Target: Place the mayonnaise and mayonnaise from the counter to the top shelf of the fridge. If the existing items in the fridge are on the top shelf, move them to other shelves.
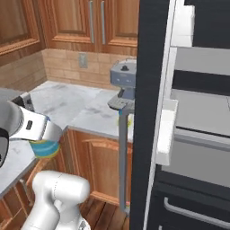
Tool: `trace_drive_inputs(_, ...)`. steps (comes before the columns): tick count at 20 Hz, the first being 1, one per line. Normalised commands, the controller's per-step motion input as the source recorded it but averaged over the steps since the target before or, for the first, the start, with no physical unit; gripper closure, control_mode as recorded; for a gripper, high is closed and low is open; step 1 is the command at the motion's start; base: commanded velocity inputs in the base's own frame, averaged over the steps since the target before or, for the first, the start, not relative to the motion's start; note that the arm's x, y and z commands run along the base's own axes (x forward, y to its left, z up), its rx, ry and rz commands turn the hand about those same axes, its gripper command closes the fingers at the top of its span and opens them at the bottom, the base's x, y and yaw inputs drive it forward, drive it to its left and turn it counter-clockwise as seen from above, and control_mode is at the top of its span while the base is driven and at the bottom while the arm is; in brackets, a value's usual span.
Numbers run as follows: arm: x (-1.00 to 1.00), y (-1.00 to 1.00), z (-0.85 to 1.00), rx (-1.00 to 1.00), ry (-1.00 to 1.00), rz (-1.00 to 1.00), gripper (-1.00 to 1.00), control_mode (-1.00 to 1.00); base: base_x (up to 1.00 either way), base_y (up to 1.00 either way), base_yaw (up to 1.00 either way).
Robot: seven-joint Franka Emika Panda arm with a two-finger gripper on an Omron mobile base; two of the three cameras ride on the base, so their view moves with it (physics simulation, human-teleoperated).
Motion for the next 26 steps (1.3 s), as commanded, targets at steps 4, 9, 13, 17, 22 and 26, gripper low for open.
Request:
trace_drive_inputs(4, 0.0, 0.0, 0.0, 0.0, 0.0, 0.0, 1.0, 1.0, -1.0, -0.51, 0.01)
trace_drive_inputs(9, 0.0, 0.0, 0.0, 0.0, 0.0, 0.0, 1.0, 1.0, -0.51, -0.96, -0.07)
trace_drive_inputs(13, 0.0, 0.0, 0.0, 0.0, 0.0, 0.0, 1.0, 1.0, 0.29, -1.0, -0.14)
trace_drive_inputs(17, 0.0, 0.0, 0.0, 0.0, 0.0, 0.0, 1.0, 1.0, 0.7, -1.0, -0.09)
trace_drive_inputs(22, 0.0, 0.0, 0.0, 0.0, 0.0, 0.0, 1.0, 1.0, 0.8, -0.63, -0.01)
trace_drive_inputs(26, 0.0, 0.0, 0.0, 0.0, 0.0, 0.0, 1.0, 1.0, 0.78, -0.57, -0.03)
